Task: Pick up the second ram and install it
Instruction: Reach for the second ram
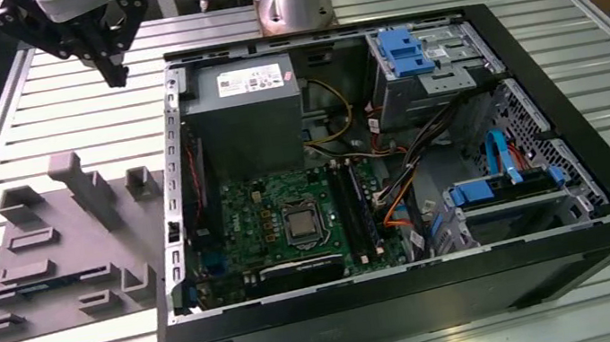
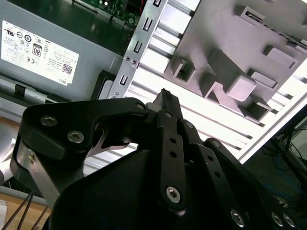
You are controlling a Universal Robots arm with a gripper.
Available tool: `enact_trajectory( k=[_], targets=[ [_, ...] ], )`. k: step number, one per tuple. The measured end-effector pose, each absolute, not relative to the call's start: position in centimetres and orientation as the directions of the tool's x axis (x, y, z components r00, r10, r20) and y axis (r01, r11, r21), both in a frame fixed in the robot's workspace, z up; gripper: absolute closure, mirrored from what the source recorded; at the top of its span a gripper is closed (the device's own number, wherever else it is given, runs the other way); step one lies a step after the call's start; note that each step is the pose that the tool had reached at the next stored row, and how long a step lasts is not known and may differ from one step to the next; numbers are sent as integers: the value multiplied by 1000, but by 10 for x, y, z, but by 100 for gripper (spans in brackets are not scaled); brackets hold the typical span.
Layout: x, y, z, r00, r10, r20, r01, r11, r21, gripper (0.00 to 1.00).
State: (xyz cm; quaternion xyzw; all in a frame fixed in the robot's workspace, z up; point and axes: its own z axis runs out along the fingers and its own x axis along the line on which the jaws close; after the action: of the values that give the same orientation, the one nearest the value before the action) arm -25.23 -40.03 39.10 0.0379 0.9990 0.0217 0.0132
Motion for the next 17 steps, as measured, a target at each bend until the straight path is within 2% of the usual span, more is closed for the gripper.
enact_trajectory(
  k=[17],
  targets=[
    [-266,-400,391,-997,76,-25,75,996,44,89]
  ],
)
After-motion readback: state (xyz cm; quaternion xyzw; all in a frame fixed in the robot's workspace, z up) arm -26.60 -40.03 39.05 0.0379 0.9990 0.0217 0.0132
